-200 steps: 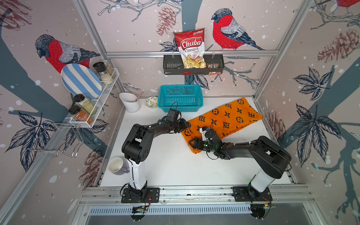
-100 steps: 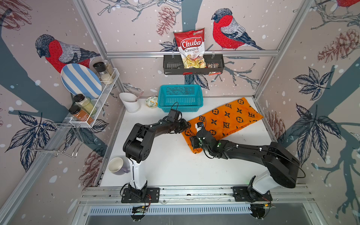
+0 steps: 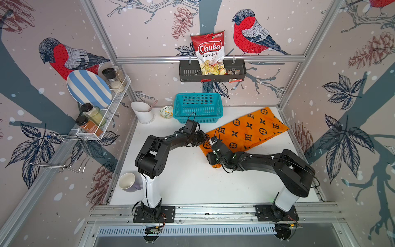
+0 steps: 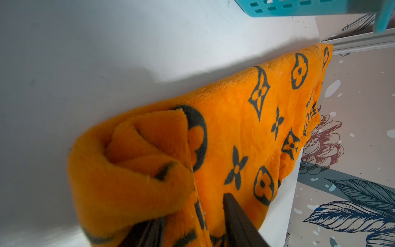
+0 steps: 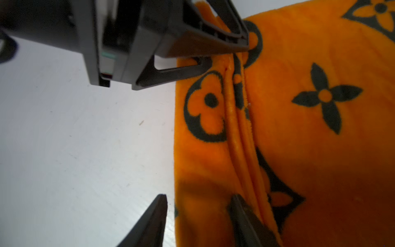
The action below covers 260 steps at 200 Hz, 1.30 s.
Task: Roll up the pillowcase
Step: Roll the pillowcase at the center of the board.
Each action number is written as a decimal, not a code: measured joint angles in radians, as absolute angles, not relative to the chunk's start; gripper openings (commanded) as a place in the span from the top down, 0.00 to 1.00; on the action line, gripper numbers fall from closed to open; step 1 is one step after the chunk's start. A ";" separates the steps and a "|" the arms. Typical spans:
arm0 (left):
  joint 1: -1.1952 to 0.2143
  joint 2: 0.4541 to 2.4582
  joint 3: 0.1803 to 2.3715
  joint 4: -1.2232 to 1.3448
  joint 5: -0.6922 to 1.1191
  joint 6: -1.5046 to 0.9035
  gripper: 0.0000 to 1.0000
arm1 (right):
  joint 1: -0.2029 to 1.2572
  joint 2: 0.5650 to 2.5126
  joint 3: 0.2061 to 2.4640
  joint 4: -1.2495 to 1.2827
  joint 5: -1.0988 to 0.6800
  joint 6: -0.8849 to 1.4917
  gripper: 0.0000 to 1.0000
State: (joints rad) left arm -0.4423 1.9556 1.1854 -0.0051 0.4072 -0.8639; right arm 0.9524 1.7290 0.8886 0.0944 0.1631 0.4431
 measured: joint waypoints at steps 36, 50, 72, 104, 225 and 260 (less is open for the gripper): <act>-0.442 1.960 1.191 -0.006 0.408 -0.862 0.49 | 0.972 1.777 0.877 0.097 0.220 0.389 0.31; -0.442 1.963 1.193 -0.007 0.408 -0.859 0.49 | 0.990 1.800 0.879 0.109 0.263 0.369 0.30; -0.442 1.966 1.196 -0.007 0.410 -0.856 0.48 | 1.011 1.821 0.881 0.125 0.318 0.351 0.33; -0.442 1.967 1.203 -0.013 0.411 -0.848 0.47 | 1.012 1.828 0.884 0.126 0.338 0.344 0.29; -0.443 1.979 1.226 -0.038 0.408 -0.831 0.48 | 1.020 1.731 0.991 0.018 0.174 0.344 0.49; -0.443 1.979 1.226 -0.038 0.408 -0.831 0.47 | 1.010 1.757 0.984 0.015 0.125 0.347 0.46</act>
State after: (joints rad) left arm -0.4431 1.9785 1.2259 -0.0376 0.4076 -0.8307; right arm 1.0103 1.7569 0.9840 0.0147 0.1246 0.3473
